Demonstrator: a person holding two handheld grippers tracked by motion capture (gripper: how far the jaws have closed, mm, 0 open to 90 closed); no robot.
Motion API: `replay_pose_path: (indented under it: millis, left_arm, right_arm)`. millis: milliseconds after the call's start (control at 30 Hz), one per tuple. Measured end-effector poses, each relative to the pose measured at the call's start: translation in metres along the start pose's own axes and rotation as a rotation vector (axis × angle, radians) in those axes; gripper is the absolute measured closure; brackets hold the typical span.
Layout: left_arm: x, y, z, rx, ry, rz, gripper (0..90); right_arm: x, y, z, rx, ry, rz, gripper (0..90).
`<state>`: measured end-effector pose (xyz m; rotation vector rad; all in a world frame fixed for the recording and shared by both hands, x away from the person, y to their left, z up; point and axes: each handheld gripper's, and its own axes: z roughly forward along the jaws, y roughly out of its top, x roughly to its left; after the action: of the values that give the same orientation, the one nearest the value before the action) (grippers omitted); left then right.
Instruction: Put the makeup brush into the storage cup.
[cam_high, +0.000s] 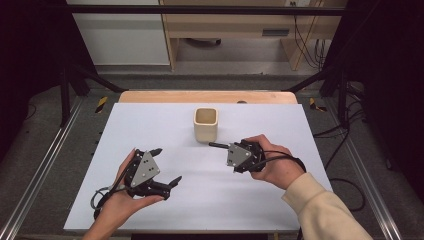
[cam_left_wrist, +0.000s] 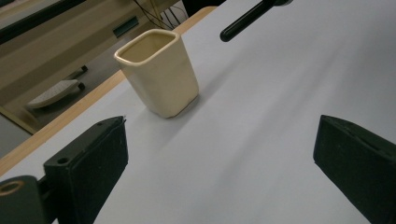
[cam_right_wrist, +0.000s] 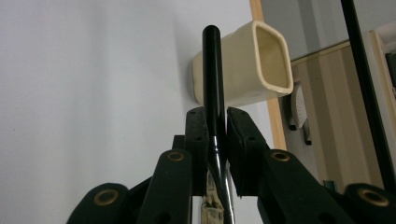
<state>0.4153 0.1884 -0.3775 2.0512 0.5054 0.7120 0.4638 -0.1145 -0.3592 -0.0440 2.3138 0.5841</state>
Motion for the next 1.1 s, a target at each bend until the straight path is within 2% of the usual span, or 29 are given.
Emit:
replay_pose_path:
  millis: [100, 267, 333, 567, 767, 1100]
  left_arm:
    - [0.002, 0.010, 0.000, 0.000, -0.020, 0.010, 2.6]
    - [0.003, 0.021, 0.005, 0.018, -0.035, 0.050, 2.6]
    - [0.003, 0.025, 0.009, 0.034, -0.033, 0.083, 3.1]
    - [-0.003, 0.031, 0.022, 0.064, -0.034, 0.145, 5.5]
    - [-0.012, 0.037, 0.036, 0.111, -0.031, 0.232, 8.3]
    - [-0.017, 0.044, 0.050, 0.113, -0.040, 0.259, 10.5]
  right_arm:
    - [-0.006, 0.004, -0.005, -0.012, 0.004, -0.012, 78.8]
    - [-0.012, 0.007, -0.005, -0.012, 0.019, -0.026, 78.8]
    - [-0.012, 0.009, -0.005, -0.009, 0.031, -0.030, 78.8]
    - [-0.014, 0.016, -0.004, -0.007, 0.052, -0.058, 78.8]
    - [-0.013, 0.021, -0.003, -0.012, 0.070, -0.076, 78.8]
    - [-0.010, 0.024, 0.001, -0.011, 0.083, -0.092, 78.8]
